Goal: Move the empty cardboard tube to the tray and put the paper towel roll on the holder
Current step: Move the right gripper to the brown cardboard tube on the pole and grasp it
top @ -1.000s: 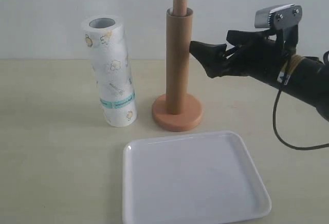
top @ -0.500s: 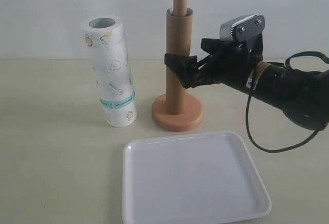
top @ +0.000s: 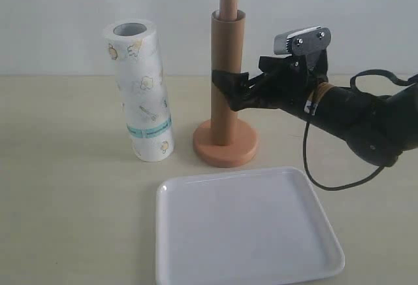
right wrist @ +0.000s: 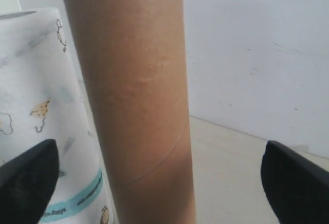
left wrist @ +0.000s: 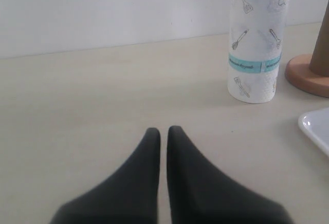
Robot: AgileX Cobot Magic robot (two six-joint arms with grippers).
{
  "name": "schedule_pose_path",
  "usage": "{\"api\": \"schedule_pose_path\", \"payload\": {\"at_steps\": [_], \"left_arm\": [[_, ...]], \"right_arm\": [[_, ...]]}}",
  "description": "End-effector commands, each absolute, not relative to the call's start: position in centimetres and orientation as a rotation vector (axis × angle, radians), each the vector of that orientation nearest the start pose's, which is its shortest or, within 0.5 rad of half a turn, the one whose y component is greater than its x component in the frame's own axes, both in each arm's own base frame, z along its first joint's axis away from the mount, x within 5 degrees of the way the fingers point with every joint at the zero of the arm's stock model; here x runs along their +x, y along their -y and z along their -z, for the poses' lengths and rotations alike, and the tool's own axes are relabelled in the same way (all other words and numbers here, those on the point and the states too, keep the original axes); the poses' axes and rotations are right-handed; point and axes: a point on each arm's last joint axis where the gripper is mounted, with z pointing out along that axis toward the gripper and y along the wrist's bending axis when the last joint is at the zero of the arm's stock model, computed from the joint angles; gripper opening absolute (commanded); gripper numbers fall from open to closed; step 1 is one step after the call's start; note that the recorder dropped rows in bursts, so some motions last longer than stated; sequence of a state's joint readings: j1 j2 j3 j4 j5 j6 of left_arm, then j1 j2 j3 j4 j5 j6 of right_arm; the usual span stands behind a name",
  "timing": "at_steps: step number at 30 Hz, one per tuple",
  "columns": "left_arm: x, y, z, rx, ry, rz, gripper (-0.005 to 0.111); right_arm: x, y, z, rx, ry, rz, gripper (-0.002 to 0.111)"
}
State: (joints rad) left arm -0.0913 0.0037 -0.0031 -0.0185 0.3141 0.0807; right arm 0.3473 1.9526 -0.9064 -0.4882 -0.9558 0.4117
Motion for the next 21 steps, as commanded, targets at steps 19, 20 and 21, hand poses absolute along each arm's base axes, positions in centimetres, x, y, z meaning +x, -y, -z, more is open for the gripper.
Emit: {"api": "schedule_pose_path", "payload": {"at_steps": [19,20,21], "left_arm": [[5.4,0.6,-18.5,0.139,-1.793,0.029,0.004],[5.4,0.6,-18.5,0.139,-1.793,0.029,0.004],[5.4,0.6,-18.5,0.139,-1.793,0.029,0.004]], "right_arm": [[36.8,-19.7,-18.9,-0.523,-1.625,-0.618,0.1],[36.9,-19.6,-19.0,-0.508,-1.621,-0.613,0.1],[37.0,-19.6,-19.0,-0.502,-1.62,-0.606,0.1]]}}
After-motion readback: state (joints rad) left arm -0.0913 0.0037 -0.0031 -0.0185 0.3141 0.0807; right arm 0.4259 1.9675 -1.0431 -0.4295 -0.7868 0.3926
